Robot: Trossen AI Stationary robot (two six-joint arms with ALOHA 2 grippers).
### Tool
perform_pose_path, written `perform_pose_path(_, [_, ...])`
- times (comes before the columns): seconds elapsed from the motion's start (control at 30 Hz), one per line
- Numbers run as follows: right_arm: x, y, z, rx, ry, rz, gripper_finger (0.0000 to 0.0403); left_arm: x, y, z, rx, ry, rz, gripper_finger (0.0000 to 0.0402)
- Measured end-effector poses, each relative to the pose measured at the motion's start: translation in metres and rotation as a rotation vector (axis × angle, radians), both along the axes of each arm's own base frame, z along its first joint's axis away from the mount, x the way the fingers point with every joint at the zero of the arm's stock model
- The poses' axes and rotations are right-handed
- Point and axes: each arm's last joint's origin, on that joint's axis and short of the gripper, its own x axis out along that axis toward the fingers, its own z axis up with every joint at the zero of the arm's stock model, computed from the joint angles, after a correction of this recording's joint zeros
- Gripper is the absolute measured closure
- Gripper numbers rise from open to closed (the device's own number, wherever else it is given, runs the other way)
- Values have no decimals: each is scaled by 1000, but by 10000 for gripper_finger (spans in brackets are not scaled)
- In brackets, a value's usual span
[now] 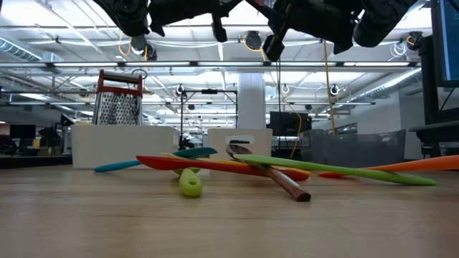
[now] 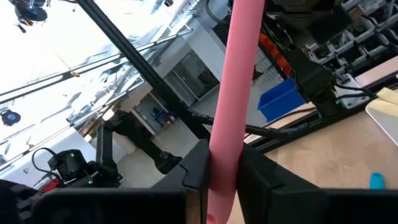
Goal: Pick & Place Kitchen Items
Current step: Put the pink spatula into the black bin
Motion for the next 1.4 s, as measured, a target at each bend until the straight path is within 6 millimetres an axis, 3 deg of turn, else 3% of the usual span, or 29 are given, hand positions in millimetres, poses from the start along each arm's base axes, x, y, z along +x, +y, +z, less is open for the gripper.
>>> perform_pose_path(0.37, [0,0,-2,20,31,2,360,0,0,-1,6,13,1,332])
perform_pose_path(0.7, [-1,-7,-3,42,51,-15,362,1,1,-2,18,24,22,211])
perform_pose_path(0.97, [-1,-15,-12,153,179,-38,372,0,15,-10,16,113,31,155])
perform_pose_path(1.17, [-5,-24,-20,211,288,-69,373,-4,32,-16,15,173,15,141])
perform_pose_path(1.4, [-32,-38,-19,196,462,-154,374,-8,48,-26,-11,269,14,144])
